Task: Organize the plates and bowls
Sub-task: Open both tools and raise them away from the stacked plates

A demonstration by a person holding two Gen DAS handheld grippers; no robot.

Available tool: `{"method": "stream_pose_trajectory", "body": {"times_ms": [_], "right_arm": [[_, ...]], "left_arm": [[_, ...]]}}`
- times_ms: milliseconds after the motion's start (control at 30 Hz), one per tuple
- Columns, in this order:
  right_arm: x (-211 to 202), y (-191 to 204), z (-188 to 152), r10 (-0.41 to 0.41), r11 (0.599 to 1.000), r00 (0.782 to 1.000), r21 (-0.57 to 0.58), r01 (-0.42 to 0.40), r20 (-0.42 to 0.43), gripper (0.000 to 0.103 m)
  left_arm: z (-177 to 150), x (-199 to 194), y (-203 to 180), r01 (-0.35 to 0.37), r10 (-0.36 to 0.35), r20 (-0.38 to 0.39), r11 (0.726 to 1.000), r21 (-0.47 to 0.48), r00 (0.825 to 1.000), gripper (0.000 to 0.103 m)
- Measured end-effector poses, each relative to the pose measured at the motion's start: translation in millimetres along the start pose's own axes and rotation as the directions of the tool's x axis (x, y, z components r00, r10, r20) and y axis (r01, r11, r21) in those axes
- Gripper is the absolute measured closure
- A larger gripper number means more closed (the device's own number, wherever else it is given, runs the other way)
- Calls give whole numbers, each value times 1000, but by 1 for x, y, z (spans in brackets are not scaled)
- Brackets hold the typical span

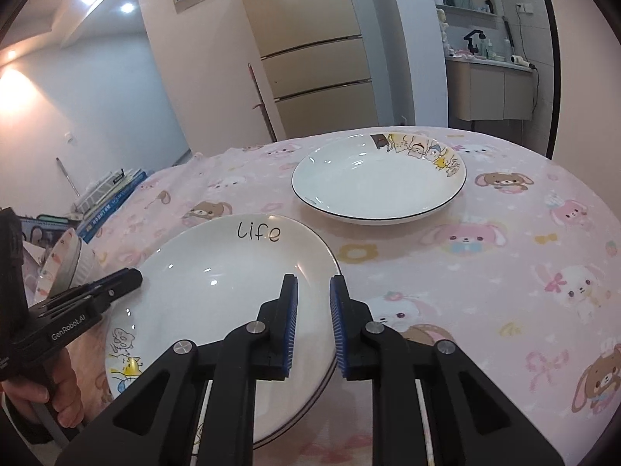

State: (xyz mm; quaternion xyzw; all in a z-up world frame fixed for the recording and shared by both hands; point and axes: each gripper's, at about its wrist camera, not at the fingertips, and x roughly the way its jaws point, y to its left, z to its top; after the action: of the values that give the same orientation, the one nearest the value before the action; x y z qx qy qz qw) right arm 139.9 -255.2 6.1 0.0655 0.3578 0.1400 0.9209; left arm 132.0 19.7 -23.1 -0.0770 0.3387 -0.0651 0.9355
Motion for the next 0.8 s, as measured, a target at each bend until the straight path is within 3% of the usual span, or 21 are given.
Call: {"method": "stream_pose_trajectory", "body": {"times_ms": [33,200,267,367,500,700,800], "right_arm": [[-1,0,0,-14,1000,1000,-1,14,7,86],[-5,-7,1,-37,999,999,15,37,20,86],[-7,-9,1,-36,999,999,28,35,23,85],[-13,-10,2,-50,998,998,27,49,49,77],[-24,-9,3,-69,998,992,19,68,110,63],[-43,-12,13,-92,996,984,28,89,151,54],[-70,-10,29,-79,996,973,-16,84,217,42]], "left_arm": [[1,-2,1,11,-11,8,1000,-9,1000,84],[2,-1,-1,82,-83,-11,996,-24,997,42],[1,-5,-6,80,-80,6,997,-2,997,36],[-1,-13,-18,65,-67,59,997,45,996,30],[-2,-24,-24,105,-111,115,993,56,987,17],[5,-41,-32,67,-76,196,997,49,978,17],[17,-53,-37,79,-89,213,995,57,973,17]]}}
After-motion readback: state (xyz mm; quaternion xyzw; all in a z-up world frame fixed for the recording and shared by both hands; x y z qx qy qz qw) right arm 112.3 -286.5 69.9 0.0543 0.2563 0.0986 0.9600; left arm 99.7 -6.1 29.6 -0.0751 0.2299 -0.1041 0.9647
